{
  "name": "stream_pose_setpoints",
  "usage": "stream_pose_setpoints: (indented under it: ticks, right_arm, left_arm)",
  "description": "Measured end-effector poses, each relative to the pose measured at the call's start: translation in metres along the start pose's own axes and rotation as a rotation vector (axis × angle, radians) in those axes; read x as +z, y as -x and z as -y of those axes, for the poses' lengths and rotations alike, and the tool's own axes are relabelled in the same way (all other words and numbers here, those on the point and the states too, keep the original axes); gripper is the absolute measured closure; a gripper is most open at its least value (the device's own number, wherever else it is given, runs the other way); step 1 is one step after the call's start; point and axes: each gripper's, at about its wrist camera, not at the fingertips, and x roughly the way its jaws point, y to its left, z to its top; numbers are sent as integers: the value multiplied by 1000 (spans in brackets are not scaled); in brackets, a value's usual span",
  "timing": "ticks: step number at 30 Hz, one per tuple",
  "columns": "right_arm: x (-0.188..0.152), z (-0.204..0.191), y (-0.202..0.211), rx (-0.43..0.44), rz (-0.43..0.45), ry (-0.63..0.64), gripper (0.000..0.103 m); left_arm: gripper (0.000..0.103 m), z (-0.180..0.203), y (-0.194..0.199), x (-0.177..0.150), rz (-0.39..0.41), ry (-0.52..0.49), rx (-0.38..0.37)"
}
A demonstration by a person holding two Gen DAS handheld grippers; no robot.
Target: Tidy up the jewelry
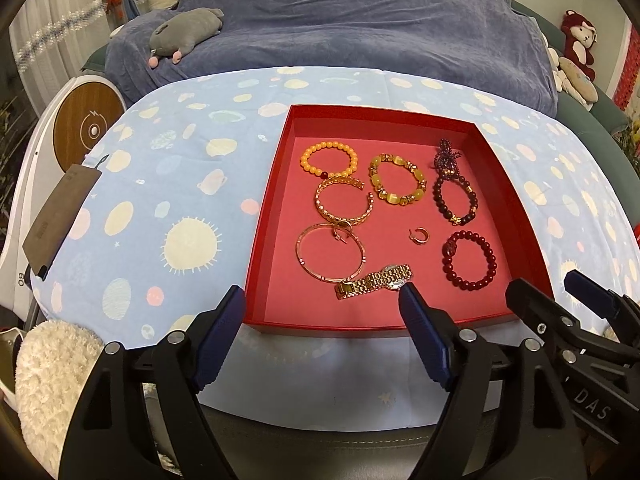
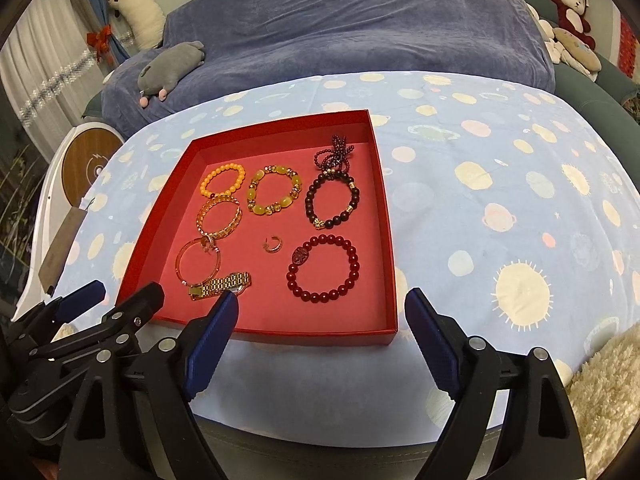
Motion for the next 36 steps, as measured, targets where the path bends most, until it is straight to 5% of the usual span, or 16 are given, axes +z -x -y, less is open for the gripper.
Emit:
stream_pose_setpoints:
  ticks: [9,11,21,36]
  right_arm:
    - [-8,-1,6,-11,10,6,16]
    - [-9,2,7,-25,16,-9,7]
    - [-17,3,11,-112,36,17,7]
    - [-17,7,18,-126,55,-11,7]
  left_arm:
    - [23,-3,3,-6,3,14,30]
    - [20,-4,4,-6,10,22,38]
    - [13,-1,3,-14,5,-4,67]
    - [9,0,9,-14,23,9,70]
